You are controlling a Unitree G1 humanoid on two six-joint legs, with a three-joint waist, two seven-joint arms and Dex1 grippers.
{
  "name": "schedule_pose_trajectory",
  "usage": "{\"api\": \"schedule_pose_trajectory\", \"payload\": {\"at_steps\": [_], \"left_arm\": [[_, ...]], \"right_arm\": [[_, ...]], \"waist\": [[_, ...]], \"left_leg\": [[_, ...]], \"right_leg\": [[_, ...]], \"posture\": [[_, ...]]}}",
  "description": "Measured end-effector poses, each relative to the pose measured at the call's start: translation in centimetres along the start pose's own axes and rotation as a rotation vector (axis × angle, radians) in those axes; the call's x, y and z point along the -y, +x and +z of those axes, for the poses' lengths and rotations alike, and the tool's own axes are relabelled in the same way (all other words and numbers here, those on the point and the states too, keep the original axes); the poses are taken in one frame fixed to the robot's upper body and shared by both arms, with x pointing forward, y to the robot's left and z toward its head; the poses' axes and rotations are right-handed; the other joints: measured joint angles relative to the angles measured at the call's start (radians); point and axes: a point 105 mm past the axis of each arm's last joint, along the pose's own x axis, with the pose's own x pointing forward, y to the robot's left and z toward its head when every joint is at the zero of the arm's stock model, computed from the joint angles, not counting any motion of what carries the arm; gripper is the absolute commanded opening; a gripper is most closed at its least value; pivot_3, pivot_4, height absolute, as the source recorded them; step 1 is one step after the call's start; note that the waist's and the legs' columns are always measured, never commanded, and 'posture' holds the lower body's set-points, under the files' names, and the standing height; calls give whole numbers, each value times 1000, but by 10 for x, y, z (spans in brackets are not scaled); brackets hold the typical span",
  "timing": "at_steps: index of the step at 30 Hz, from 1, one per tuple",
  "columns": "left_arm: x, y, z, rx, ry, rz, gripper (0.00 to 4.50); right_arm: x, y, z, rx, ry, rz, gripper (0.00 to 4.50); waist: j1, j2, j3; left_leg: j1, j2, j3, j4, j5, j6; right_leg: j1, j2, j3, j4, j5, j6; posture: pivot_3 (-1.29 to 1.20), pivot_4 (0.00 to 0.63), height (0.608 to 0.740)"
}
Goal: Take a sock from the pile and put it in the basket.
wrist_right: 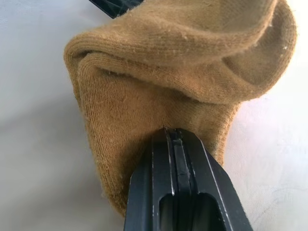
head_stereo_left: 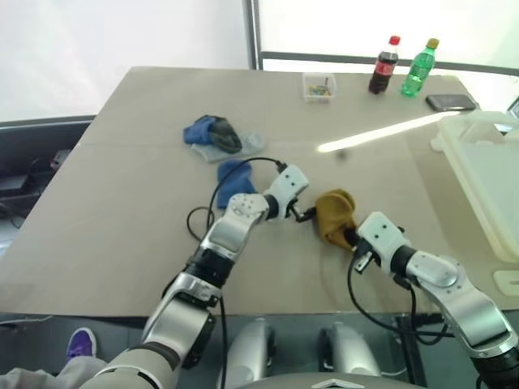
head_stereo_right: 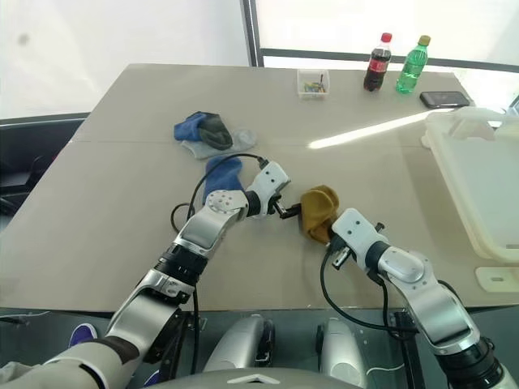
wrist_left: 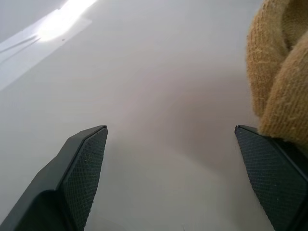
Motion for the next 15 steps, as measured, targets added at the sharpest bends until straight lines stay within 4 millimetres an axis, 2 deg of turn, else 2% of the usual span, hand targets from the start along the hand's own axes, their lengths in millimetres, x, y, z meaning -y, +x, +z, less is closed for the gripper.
{"api": "schedule_pose_trajectory", "payload": {"at_steps": [8, 15], "left_arm": [[5, 2, 14, 90, 23, -22, 4500], [-3, -1, 24, 128, 25, 2, 4500]], "right_arm": [[-1, 1, 1, 7, -16, -7, 86], [-1, 0, 2, 15, -37, -4, 86]], "waist": [[-1, 0, 0], [-1, 0, 0]], "left_leg": [[-1, 1, 0, 0, 0, 0], [-1, 0, 0, 0, 0, 0]], "right_leg": [[-1, -2, 0, 0, 0, 0], [-1, -1, -1, -1, 0, 0]], "posture": [[0, 150, 729], [0, 150, 729]]}}
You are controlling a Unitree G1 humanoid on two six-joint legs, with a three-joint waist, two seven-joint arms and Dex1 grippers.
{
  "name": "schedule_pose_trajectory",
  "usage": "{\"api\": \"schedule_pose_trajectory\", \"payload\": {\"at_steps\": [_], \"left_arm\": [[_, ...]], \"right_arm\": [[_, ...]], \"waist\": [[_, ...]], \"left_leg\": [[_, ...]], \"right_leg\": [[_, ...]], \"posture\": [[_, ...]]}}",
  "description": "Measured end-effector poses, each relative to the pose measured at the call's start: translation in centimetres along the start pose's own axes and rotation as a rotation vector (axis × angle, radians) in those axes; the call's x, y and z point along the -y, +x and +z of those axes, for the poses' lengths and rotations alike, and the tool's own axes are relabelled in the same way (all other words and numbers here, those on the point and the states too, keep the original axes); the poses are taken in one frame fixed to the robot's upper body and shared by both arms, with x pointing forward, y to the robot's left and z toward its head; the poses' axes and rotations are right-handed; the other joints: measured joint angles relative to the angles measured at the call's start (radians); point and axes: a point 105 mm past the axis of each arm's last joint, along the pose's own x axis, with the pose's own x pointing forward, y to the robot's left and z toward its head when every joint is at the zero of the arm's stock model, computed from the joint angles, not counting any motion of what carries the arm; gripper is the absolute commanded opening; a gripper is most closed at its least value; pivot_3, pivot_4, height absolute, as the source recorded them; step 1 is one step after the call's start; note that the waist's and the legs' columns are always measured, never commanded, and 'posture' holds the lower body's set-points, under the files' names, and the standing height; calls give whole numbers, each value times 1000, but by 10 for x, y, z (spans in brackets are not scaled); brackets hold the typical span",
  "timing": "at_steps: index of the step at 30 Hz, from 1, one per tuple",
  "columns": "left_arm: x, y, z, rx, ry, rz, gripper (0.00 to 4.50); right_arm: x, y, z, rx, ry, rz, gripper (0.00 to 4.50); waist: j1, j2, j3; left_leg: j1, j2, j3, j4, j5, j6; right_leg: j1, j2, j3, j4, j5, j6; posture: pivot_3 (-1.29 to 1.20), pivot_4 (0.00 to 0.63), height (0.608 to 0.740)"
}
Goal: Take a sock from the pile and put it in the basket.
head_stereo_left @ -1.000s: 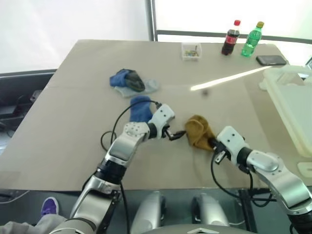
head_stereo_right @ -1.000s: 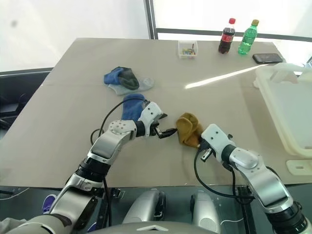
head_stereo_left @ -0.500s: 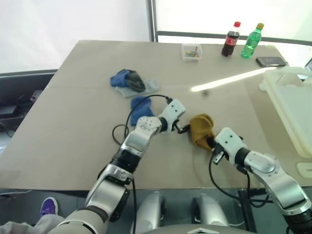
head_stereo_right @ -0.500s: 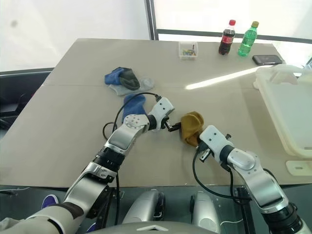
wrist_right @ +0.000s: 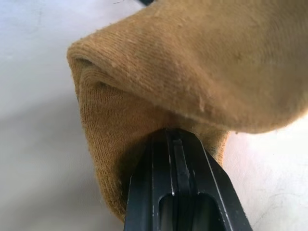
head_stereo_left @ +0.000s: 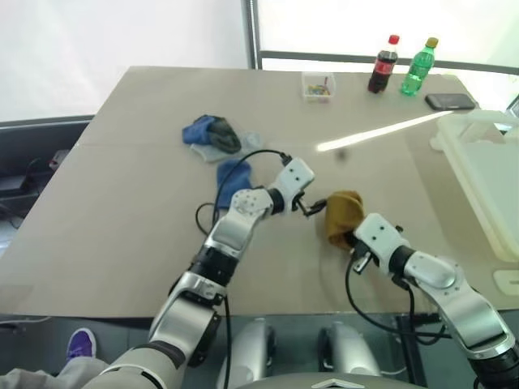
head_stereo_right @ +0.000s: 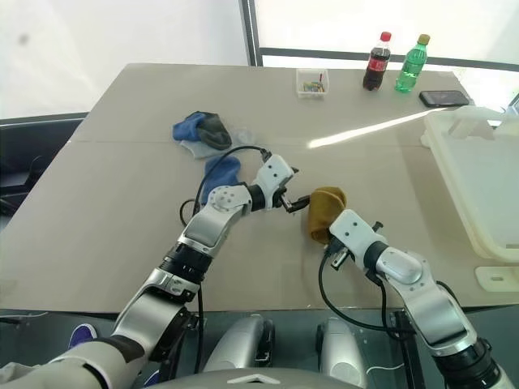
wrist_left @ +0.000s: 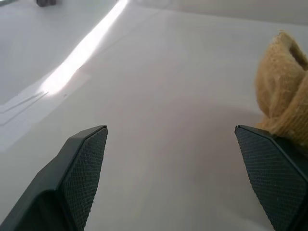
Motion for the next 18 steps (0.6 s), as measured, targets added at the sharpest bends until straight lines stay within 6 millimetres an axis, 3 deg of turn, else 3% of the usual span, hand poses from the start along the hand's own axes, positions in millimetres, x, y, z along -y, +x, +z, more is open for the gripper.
{"api": "schedule_pose_trajectory", "payload": {"at_steps": [1, 2, 3, 7, 10, 14, 18], "left_arm": [[0, -1, -1, -3, 2, 0, 4500], [-1, -2, -3, -10, 3, -2, 4500], [-1, -4, -6, -18, 2, -4, 4500], [1, -10, -22, -60, -19, -6, 4500], [0, -11, -23, -65, -22, -5, 4500], [-2, -13, -25, -72, -17, 5, 4500], [-1, -14, -25, -67, -14, 4, 4500]], "right_arm": [[0, -1, 0, 1, 10, 4, 86], [0, -3, 1, 6, 32, 14, 602], [0, -5, 3, 13, 53, 22, 763], [2, -16, 10, 32, 118, 44, 2716], [11, -23, 16, 47, 149, 10, 4191], [25, -32, 29, 98, 256, -21, 4191], [34, -26, 45, 139, 328, -29, 4191]], "waist": [[0, 0, 0], [1, 0, 0], [1, 0, 0], [1, 0, 1], [4, 0, 1], [2, 0, 1], [0, 1, 1]], "left_leg": [[0, 0, 0, 0, 0, 0], [-1, 0, 0, 0, 0, 0], [-1, 0, 0, -1, 0, 0], [-3, 0, 0, -2, 0, 0], [-7, -1, 0, -2, 0, 0], [-9, -1, 0, -2, 0, 0], [-9, 0, -1, -2, 0, 0]], "right_leg": [[0, 0, 0, 0, 0, 0], [-1, 0, 0, 0, 0, 1], [-1, 0, 0, 0, 2, 3], [-3, 0, 0, -1, 2, 4], [-7, -1, 0, -1, 2, 4], [-8, -1, 0, -2, 2, 4], [-8, -1, -1, -2, 2, 3]], "posture": [[0, 150, 729], [0, 150, 729], [0, 150, 729], [0, 150, 729], [0, 150, 729], [0, 150, 729], [0, 150, 729]]}}
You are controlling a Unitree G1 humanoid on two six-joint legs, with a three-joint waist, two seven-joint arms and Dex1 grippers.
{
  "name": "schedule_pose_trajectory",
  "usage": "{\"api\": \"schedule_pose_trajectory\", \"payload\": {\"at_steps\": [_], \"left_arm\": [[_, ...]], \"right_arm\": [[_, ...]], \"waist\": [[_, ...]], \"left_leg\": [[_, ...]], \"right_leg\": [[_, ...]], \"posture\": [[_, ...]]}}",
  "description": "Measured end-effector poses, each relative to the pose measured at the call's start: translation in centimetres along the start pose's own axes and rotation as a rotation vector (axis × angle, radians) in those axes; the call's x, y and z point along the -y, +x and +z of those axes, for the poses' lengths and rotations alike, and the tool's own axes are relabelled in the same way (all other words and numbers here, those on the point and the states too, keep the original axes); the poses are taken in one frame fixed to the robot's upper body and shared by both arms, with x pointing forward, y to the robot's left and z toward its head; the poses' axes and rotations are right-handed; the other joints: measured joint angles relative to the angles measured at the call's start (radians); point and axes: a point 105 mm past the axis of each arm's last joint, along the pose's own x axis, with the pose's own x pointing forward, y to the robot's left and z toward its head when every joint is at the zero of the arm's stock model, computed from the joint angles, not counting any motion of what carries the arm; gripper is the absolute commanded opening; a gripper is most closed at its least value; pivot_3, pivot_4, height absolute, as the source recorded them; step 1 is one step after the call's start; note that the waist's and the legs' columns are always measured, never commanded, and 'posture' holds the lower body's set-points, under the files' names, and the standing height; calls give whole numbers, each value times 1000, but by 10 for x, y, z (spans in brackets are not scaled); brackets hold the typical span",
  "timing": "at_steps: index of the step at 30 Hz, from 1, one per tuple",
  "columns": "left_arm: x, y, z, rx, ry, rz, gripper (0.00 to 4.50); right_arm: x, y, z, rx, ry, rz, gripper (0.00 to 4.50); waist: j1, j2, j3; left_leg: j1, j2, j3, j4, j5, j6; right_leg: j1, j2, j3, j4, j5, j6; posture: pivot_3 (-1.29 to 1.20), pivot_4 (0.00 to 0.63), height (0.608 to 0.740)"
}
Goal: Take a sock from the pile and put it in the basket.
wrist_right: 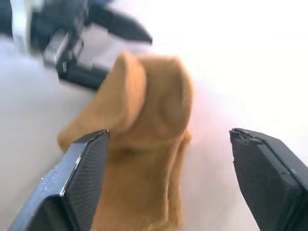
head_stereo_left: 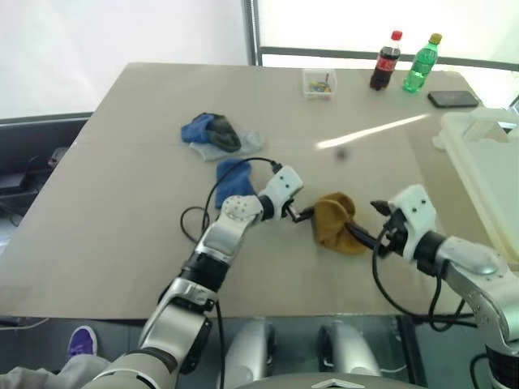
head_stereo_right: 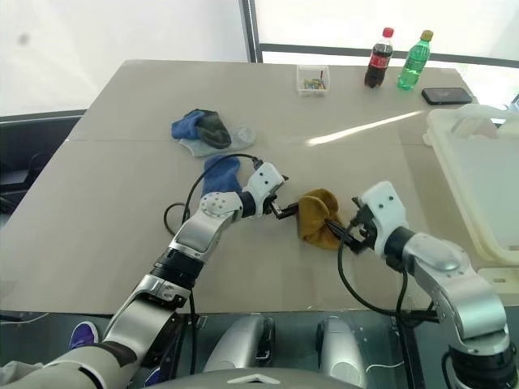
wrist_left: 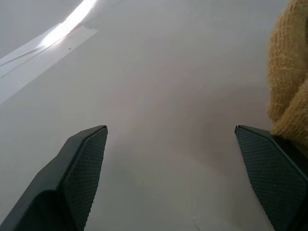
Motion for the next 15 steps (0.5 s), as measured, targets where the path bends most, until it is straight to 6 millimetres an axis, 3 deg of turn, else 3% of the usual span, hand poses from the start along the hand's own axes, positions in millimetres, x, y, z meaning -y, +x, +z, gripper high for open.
{"api": "schedule_pose_trajectory", "payload": {"at_steps": [4, 9, 12, 15], "left_arm": [[1, -3, 0, 11, -23, 4, 4500], [-12, -15, 0, 13, -30, 43, 4500], [-7, -14, -1, 11, -31, 28, 4500], [-2, -12, -1, 13, -32, 14, 4500]], "right_arm": [[1, 4, -2, -14, 48, -4, 4191], [1, 5, -2, 7, 138, -17, 4191], [2, 16, 11, 19, 108, -19, 4191], [0, 30, -3, -87, 112, -9, 4191]], "waist": [[4, 0, 0], [0, 1, 0], [-2, 1, 0], [1, 1, 0]], "left_leg": [[-3, -1, -3, 0, 0, 0], [-5, -2, -2, 0, 0, 0], [-4, -2, -1, 0, 0, 0], [-4, -2, -2, 0, 0, 0]], "right_leg": [[-2, -1, 0, 0, 0, 0], [-3, -1, -2, 0, 0, 0], [-3, 0, -2, 0, 0, 0], [-3, 1, -2, 1, 0, 0]], "posture": [[0, 150, 729], [0, 150, 729], [0, 150, 729], [0, 150, 729]]}}
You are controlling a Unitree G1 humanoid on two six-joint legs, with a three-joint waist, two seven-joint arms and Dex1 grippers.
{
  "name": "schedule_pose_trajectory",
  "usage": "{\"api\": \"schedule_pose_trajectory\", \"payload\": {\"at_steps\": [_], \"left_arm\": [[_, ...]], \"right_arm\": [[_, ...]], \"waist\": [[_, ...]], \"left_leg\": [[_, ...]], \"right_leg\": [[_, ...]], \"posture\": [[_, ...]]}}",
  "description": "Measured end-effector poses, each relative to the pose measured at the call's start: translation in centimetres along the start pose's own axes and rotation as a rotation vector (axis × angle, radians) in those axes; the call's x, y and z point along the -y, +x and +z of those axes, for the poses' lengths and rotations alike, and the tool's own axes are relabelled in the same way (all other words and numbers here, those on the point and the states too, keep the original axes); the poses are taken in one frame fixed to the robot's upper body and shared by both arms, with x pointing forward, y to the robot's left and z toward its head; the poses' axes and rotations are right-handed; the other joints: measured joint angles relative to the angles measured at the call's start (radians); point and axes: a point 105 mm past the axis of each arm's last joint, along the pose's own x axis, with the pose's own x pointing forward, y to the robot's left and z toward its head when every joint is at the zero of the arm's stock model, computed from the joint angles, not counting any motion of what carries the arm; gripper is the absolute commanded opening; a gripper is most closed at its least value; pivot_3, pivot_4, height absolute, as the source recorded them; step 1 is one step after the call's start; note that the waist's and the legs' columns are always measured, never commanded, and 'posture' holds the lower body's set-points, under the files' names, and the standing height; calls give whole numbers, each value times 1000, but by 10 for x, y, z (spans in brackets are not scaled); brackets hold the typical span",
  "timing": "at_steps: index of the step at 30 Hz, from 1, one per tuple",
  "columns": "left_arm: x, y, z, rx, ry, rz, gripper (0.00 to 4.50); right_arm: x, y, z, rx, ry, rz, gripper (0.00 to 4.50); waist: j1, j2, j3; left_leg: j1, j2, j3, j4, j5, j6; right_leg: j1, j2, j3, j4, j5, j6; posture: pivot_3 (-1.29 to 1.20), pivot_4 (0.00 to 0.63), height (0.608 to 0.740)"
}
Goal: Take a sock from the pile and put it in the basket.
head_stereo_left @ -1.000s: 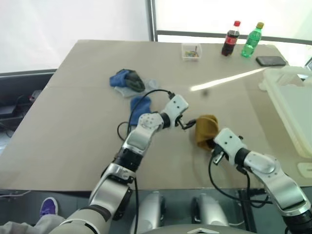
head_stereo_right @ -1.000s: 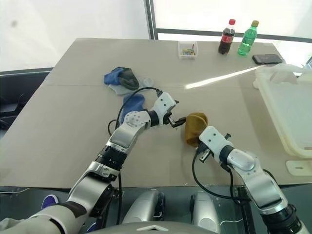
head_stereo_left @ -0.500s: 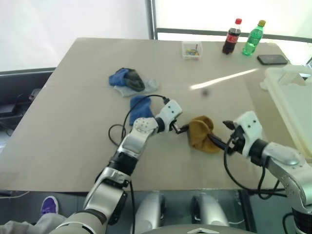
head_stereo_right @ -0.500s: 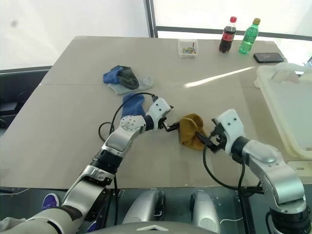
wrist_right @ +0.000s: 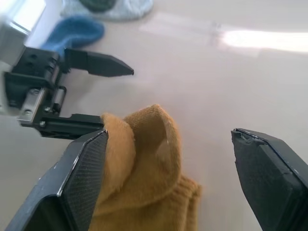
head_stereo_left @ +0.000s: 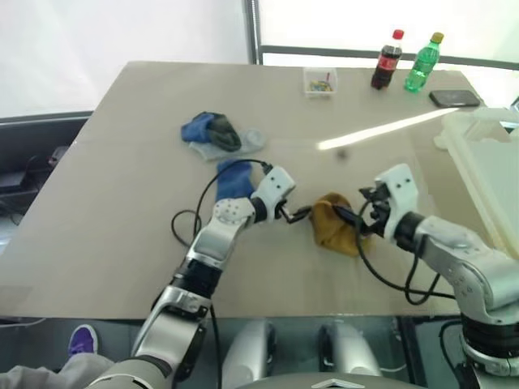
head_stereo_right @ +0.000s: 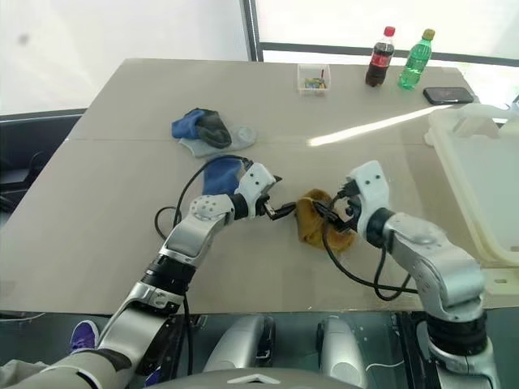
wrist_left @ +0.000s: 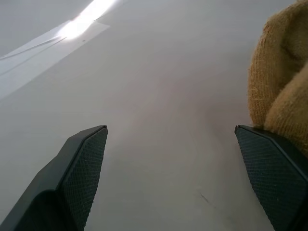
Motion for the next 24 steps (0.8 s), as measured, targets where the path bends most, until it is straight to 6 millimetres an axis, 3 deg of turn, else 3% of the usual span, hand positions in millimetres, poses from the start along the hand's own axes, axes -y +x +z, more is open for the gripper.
{"api": "schedule_pose_trajectory", "payload": {"at_steps": [5, 6, 8, 15, 24], "left_arm": [[-1, -1, 0, -2, 4, 4, 4500], [-1, -1, 0, 0, 5, 4, 4500], [1, -2, 0, 4, 7, 4, 4500], [2, -4, 0, 11, 9, 10, 4500], [4, -4, 0, 14, 5, 9, 4500]], "right_arm": [[5, 2, -24, -134, 89, -4, 4191], [4, 2, -27, -150, 98, -1, 3957], [5, 1, -29, -165, 98, -4, 3386], [0, 0, -29, -154, 105, 13, 172], [2, -7, -24, -135, 96, 7, 37]], "waist": [[-1, 0, 0], [-2, 0, 0], [-2, 0, 0], [-2, 0, 0], [-1, 0, 0]], "left_leg": [[-1, -1, 1, 0, 0, 0], [-1, -1, 1, 0, 0, 0], [0, 0, 1, 0, 0, 0], [0, 0, 0, 0, 0, 0], [0, 0, 0, 0, 0, 0]], "right_leg": [[0, 0, 1, 0, 0, 0], [0, 0, 1, 0, 0, 0], [0, 0, 1, 0, 0, 0], [0, 1, 1, 0, 0, 0], [0, 1, 1, 0, 0, 0]], "posture": [[0, 150, 729], [0, 150, 729], [0, 150, 729], [0, 150, 729], [0, 150, 729]]}}
